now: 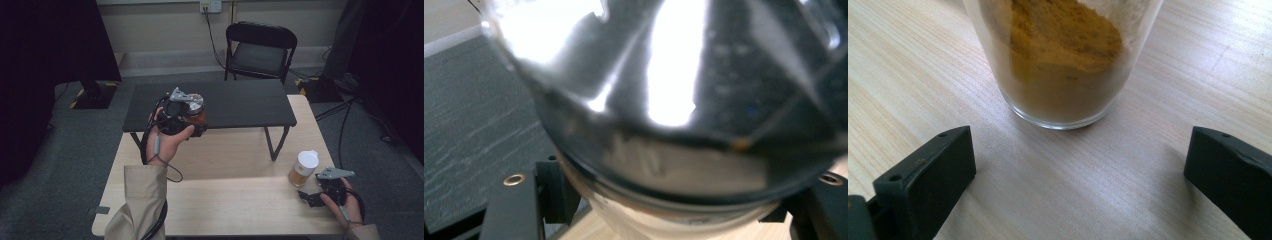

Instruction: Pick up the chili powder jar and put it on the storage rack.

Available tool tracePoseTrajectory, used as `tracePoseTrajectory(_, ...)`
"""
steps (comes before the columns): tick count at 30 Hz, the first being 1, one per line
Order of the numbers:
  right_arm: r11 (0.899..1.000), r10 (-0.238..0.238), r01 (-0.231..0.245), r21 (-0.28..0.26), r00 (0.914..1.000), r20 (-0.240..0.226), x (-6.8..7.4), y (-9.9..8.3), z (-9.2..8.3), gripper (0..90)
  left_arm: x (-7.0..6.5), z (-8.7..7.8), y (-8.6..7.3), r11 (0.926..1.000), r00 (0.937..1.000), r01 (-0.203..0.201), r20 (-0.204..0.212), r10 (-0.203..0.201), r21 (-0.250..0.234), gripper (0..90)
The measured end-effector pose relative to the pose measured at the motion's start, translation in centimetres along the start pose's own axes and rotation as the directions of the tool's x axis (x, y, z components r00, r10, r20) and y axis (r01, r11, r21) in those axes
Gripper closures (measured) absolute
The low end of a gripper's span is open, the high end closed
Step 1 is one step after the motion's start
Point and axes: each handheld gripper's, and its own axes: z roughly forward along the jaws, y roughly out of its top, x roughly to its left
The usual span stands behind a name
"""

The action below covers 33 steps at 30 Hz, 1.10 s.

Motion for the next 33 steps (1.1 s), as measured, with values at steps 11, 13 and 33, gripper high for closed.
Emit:
tracePoseTrajectory(11, 1.000, 0.001, -0.001, 0.001, 1.0000, 0.000, 0.0, 0.0, 0.0, 0.0, 0.0, 2.5, 1.4, 0.9995, 0.9991, 0.030, -0.029, -0.030, 0.003, 30.6)
tracePoseTrajectory(13, 1.000, 0.000, 0.000, 0.000, 1.0000, 0.000, 0.0, 0.0, 0.0, 0.0, 0.0, 2.7, 1.5, 0.9996, 0.9991, 0.029, -0.033, -0.028, 0.006, 30.6)
tracePoseTrajectory(33, 1.000, 0.000, 0.000, 0.000, 1.0000, 0.000, 0.0, 0.0, 0.0, 0.0, -0.2, 5.2, 2.6, 0.9984, 0.9958, 0.057, -0.072, -0.057, 0.000, 30.6)
